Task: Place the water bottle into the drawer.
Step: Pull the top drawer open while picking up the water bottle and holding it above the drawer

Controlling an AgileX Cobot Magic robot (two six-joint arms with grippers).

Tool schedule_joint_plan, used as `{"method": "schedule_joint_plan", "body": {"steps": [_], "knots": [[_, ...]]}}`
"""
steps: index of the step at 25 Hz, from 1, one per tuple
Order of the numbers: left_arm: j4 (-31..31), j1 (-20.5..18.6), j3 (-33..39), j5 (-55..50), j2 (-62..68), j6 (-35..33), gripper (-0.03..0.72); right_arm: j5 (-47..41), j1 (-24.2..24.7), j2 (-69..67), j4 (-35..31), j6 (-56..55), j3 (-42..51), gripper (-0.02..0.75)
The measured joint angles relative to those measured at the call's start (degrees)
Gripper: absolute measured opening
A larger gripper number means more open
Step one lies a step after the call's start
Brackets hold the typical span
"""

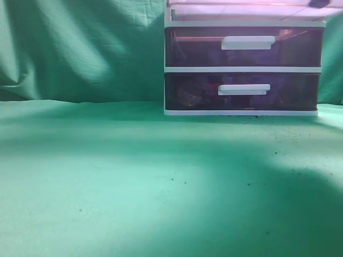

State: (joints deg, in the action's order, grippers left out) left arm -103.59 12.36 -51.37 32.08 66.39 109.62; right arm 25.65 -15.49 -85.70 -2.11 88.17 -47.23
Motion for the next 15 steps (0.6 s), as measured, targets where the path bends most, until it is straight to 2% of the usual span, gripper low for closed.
{"method": "schedule_joint_plan", "body": {"steps": [6,12,15], "knots": [[0.00,0.00,0.00,0.00,0.00,0.00,0.242,-0.23,-2.90,8.94,-1.27,-0.21,9.24,0.094],[0.00,0.00,-0.05,1.41,0.00,0.00,0.242,-1.90,-3.42,9.61,-2.65,0.82,10.72,0.094],[0.00,0.00,-2.92,5.02,0.00,0.00,0.242,-2.27,-3.55,9.61,-2.88,1.45,10.72,0.094]]}}
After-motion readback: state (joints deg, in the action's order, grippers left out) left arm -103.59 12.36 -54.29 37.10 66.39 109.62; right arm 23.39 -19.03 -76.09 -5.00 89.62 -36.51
